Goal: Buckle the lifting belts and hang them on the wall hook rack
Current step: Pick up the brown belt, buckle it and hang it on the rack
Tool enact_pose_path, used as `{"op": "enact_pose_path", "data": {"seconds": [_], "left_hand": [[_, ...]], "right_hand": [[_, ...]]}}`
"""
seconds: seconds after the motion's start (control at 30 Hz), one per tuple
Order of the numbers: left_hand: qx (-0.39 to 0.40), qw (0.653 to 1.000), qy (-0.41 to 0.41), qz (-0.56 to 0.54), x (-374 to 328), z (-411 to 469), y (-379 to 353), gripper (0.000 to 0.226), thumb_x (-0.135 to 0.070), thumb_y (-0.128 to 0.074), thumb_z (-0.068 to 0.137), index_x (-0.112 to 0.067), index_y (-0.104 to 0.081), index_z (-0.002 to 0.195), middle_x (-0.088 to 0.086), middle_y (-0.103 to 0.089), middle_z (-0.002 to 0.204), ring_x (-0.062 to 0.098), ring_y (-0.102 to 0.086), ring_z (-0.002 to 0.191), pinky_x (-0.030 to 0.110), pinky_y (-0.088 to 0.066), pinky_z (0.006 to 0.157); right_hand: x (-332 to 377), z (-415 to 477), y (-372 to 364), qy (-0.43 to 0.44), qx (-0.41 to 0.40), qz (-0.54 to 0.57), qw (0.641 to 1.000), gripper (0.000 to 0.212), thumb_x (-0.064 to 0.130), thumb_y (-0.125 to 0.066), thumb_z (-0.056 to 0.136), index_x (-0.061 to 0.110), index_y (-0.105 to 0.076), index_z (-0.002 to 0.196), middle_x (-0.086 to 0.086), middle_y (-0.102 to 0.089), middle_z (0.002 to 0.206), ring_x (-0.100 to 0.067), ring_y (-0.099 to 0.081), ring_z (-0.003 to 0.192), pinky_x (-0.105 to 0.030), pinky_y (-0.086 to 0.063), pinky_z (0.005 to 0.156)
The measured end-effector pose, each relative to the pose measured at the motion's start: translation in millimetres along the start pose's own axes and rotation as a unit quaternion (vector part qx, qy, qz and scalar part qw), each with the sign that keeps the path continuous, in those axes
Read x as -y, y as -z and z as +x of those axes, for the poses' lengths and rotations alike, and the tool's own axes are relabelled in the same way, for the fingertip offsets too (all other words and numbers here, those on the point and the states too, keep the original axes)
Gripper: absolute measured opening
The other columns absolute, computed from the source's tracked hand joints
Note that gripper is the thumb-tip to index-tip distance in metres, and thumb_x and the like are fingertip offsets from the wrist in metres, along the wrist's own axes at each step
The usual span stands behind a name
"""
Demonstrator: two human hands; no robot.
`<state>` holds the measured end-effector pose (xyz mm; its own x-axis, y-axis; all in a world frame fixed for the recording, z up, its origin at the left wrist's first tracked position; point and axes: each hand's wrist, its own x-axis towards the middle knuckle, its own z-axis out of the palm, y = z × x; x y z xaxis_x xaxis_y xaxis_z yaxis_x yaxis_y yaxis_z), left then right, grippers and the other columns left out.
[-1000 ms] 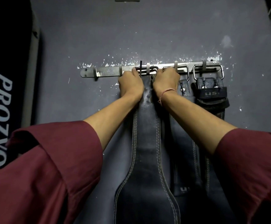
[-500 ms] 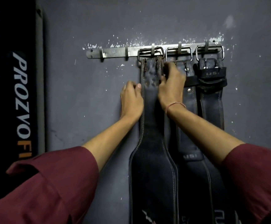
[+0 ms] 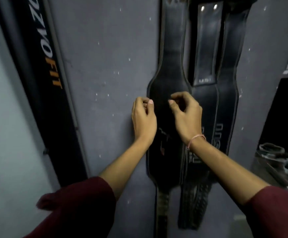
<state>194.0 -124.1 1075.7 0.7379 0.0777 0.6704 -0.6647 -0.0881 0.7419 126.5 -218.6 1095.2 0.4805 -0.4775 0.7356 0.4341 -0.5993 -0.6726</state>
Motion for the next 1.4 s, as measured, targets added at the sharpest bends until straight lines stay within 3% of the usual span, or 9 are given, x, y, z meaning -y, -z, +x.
{"op": "enact_pose_path", "data": {"seconds": [0.07,0.2,0.4,0.6,0.73,0.83,1.0,1.17,1.4], "left_hand": [[0.010,0.998,0.055,-0.004,23.9,-47.8,12.7,0.011,-0.020,-0.049,0.100,-0.017,-0.055,0.092,0.008,-0.064,0.091,0.019,-0.059,0.081,0.034,-0.051,0.073],[0.072,0.985,0.157,0.003,64.4,-157.4,37.5,0.014,-0.014,-0.049,0.100,-0.011,-0.060,0.092,-0.003,-0.061,0.077,0.008,-0.055,0.069,0.023,-0.045,0.067],[0.130,0.935,0.325,0.051,131.1,-339.5,74.2,0.016,-0.005,-0.051,0.096,-0.013,-0.055,0.082,0.000,-0.056,0.071,0.017,-0.051,0.066,0.034,-0.044,0.067],[0.140,0.869,0.460,0.119,170.4,-482.0,112.2,0.009,-0.022,-0.050,0.093,-0.014,-0.054,0.090,0.006,-0.059,0.085,0.018,-0.056,0.081,0.024,-0.039,0.069],[0.139,0.823,0.526,0.163,210.8,-563.6,134.6,0.013,-0.010,-0.052,0.098,0.001,-0.056,0.097,0.007,-0.057,0.087,0.017,-0.052,0.080,0.020,-0.034,0.068],[0.142,0.788,0.571,0.181,245.9,-623.5,155.1,0.011,-0.012,-0.048,0.101,-0.002,-0.052,0.100,0.012,-0.057,0.090,0.023,-0.054,0.081,0.032,-0.040,0.073],[0.120,0.741,0.618,0.233,318.1,-713.7,194.7,0.011,-0.018,-0.048,0.102,-0.009,-0.054,0.107,0.015,-0.063,0.100,0.028,-0.062,0.090,0.036,-0.050,0.075],[0.128,0.690,0.653,0.285,409.0,-798.5,235.1,0.016,-0.013,-0.047,0.102,-0.006,-0.049,0.116,0.009,-0.060,0.098,0.018,-0.059,0.077,0.021,-0.046,0.062],[0.160,0.688,0.615,0.350,561.9,-890.7,288.1,0.032,-0.017,-0.049,0.102,-0.006,-0.047,0.132,0.012,-0.056,0.128,0.030,-0.054,0.117,0.045,-0.048,0.099]], "right_hand": [[-21.3,-51.6,4.9,-0.067,0.049,-0.001,0.997,0.008,0.011,-0.064,0.089,0.015,-0.068,0.096,0.005,-0.071,0.086,-0.010,-0.068,0.083,-0.035,-0.058,0.078],[-51.7,-159.3,25.8,-0.171,0.112,-0.011,0.979,0.009,0.008,-0.063,0.092,0.017,-0.066,0.094,0.001,-0.069,0.086,-0.020,-0.068,0.086,-0.038,-0.059,0.078],[-107.0,-314.2,49.1,-0.317,0.189,-0.014,0.929,0.016,0.001,-0.056,0.093,0.013,-0.067,0.093,-0.008,-0.070,0.081,-0.032,-0.068,0.075,-0.051,-0.059,0.067],[-163.4,-457.3,58.4,-0.452,0.315,0.006,0.834,0.027,-0.018,-0.049,0.088,0.002,-0.066,0.094,-0.015,-0.068,0.084,-0.021,-0.063,0.074,-0.033,-0.057,0.068],[-208.1,-536.5,70.4,-0.530,0.375,0.013,0.760,0.022,-0.005,-0.056,0.094,0.015,-0.066,0.092,-0.016,-0.067,0.092,-0.035,-0.063,0.085,-0.044,-0.054,0.071],[-240.6,-590.9,71.0,-0.540,0.433,-0.010,0.721,0.014,0.003,-0.060,0.093,0.013,-0.067,0.100,-0.018,-0.069,0.103,-0.037,-0.065,0.095,-0.049,-0.056,0.082],[-302.7,-683.8,47.9,-0.544,0.523,-0.006,0.656,0.015,0.004,-0.053,0.097,0.006,-0.066,0.106,-0.005,-0.066,0.090,-0.024,-0.063,0.085,-0.025,-0.053,0.073],[-374.2,-810.4,8.6,-0.548,0.595,0.029,0.587,0.017,0.027,-0.056,0.095,0.021,-0.064,0.108,-0.011,-0.066,0.117,-0.029,-0.062,0.109,-0.051,-0.051,0.097],[-461.4,-966.7,-58.0,-0.551,0.610,0.042,0.568,0.028,0.004,-0.046,0.101,-0.002,-0.058,0.126,-0.022,-0.060,0.128,-0.033,-0.054,0.123,-0.033,-0.045,0.100]]}}
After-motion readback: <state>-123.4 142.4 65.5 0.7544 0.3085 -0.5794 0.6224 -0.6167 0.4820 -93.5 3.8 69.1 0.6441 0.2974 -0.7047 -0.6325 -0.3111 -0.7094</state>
